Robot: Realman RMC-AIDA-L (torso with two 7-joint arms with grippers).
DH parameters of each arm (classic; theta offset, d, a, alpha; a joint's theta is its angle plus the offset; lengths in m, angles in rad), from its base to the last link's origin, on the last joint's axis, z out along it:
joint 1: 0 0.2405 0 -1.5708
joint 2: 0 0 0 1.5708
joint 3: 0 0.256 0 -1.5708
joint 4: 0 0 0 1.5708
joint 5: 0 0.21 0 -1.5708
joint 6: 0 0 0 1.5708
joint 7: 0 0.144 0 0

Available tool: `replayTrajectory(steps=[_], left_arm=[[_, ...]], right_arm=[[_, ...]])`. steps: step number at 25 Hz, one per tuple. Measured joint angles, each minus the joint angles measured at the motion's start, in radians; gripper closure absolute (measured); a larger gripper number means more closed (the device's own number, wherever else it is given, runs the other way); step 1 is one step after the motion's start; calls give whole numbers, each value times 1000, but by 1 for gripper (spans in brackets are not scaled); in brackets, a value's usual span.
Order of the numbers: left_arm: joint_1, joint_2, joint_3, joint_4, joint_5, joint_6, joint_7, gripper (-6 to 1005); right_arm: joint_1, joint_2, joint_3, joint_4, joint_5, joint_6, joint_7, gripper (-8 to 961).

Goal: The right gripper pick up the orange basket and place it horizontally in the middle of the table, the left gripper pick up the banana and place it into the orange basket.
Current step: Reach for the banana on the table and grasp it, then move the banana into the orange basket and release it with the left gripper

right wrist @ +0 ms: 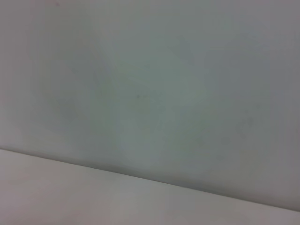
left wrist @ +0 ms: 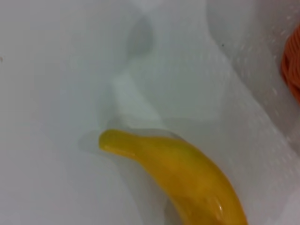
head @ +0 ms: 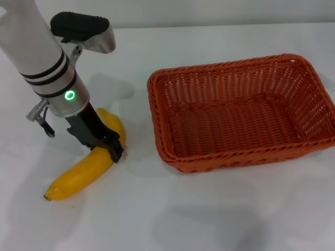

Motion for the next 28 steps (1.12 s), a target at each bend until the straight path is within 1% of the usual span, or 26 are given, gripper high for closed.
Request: replayTrajectory(steps=[3, 6, 8, 11, 12, 14, 17, 20, 21, 22, 27, 28], left_arm=[[-3, 3, 3, -7, 1, -1, 5, 479], [1, 14, -1, -56, 16, -38, 7, 486], [18, 28, -11, -117, 33, -76, 4, 491], [47, 61, -65, -245, 53, -145, 1, 490], [49, 70, -91, -279, 54, -168, 6, 490], [43, 80, -122, -325, 53, -205, 15, 490], [1, 90, -130, -370, 52, -248, 28, 489], [-68, 90, -131, -372, 49, -266, 45, 489], [-100, 87, -131, -365, 48, -267, 54, 489], [-117, 85, -131, -360, 48, -268, 58, 488], [-245, 70, -128, -316, 39, -256, 75, 487], [-258, 68, -129, -309, 34, -252, 76, 487]], right_arm=[[0, -1, 0, 0, 0, 0, 2, 249], [0, -3, 0, 0, 1, 0, 4, 249], [0, -4, 0, 0, 1, 0, 6, 249], [0, -5, 0, -5, 2, 0, 7, 249], [1, -5, 0, -7, 2, 0, 7, 249], [6, -6, 0, -9, 3, 0, 8, 249], [21, -10, 3, -10, 3, -1, 10, 249], [26, -12, 5, -11, 3, -9, 10, 249], [28, -14, 7, -11, 3, -16, 8, 249], [29, -14, 8, -11, 5, -22, 6, 249], [28, -17, 4, -11, 56, -48, -5, 249], [28, -18, 3, -11, 68, -49, -8, 249]])
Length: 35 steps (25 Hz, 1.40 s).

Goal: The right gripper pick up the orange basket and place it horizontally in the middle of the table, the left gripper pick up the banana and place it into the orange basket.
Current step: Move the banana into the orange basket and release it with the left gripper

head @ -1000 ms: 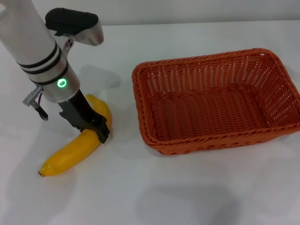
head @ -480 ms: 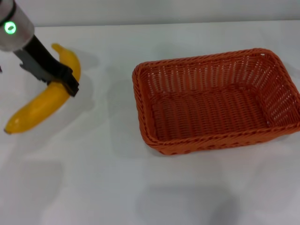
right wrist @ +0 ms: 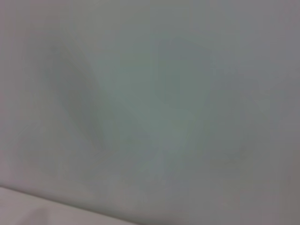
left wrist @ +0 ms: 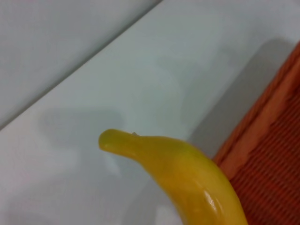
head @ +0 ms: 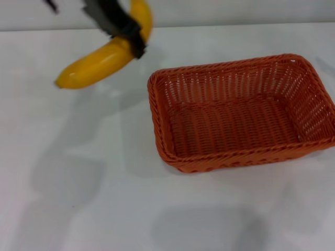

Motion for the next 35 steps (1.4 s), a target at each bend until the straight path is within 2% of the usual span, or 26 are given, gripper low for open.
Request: replayTrajectory(steps=[3, 9, 13, 23, 30, 34, 35], left_arm=[[-68, -8, 1, 80, -40, 37, 2, 487], [-186, -47, -3, 242, -60, 134, -23, 486], [-239, -66, 8, 302, -67, 169, -50, 485], [-221, -72, 19, 353, -209, 300, -54, 483], [-213, -74, 147, 386, -314, 321, -51, 482], [-206, -75, 168, 386, -344, 335, -51, 481], [-204, -75, 168, 385, -346, 338, -50, 446]], right_arm=[[1, -1, -2, 0, 23, -3, -12, 249], [6, 2, -3, 3, 39, -6, -40, 249], [12, 7, -3, 5, 44, -7, -64, 249], [-7, 16, -3, 10, 54, -11, -95, 249], [-23, 18, 2, 11, 54, -38, -97, 249], [-32, 19, -2, 11, 54, -39, -98, 249], [-33, 19, -2, 11, 54, -39, -98, 249]])
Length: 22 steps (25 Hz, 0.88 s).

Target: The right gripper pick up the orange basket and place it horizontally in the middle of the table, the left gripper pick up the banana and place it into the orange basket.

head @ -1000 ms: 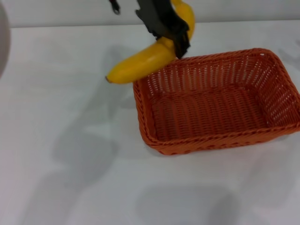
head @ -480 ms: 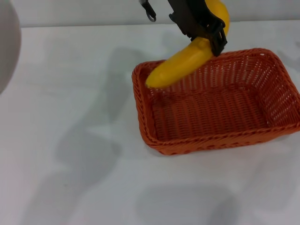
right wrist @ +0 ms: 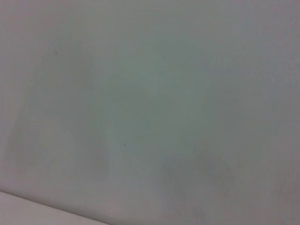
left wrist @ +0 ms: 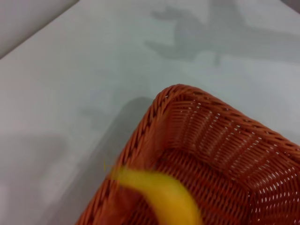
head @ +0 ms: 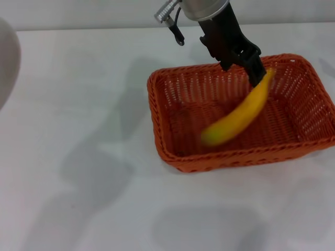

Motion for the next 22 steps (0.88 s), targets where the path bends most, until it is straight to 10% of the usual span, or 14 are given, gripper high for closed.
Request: replayTrajectory(steps=[10, 22], left_arm=[[156, 3, 1, -227, -3, -7, 15, 197], [758, 6, -25, -858, -201, 120, 205, 105]], right_arm=[[-28, 2, 11, -3, 0, -11, 6, 249], [-90, 10, 13, 1, 60, -98, -18, 249]])
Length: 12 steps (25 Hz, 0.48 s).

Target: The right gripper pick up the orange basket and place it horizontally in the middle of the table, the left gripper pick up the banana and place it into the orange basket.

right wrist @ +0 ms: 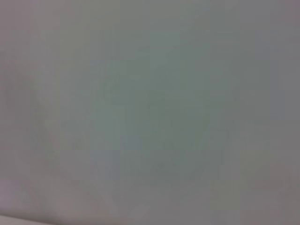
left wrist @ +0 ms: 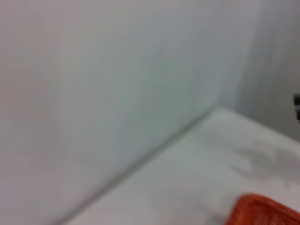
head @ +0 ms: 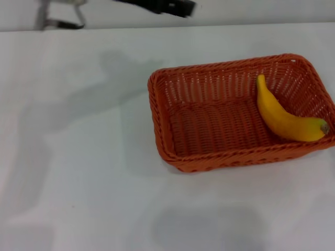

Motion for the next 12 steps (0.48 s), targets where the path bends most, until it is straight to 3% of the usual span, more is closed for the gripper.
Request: replayTrajectory(steps=[6, 7, 12], left_arm=[[312, -4, -30, -52, -337, 175, 302, 106], [333, -4, -34, -50, -372, 186, 332, 106], [550, -7, -74, 73, -805, 222, 767, 106]], right_arm=[[-55, 6, 0, 59, 184, -26, -144, 249], [-63, 6, 0, 77, 227, -28, -175, 249], [-101, 7, 4, 179, 417, -32, -350, 249]])
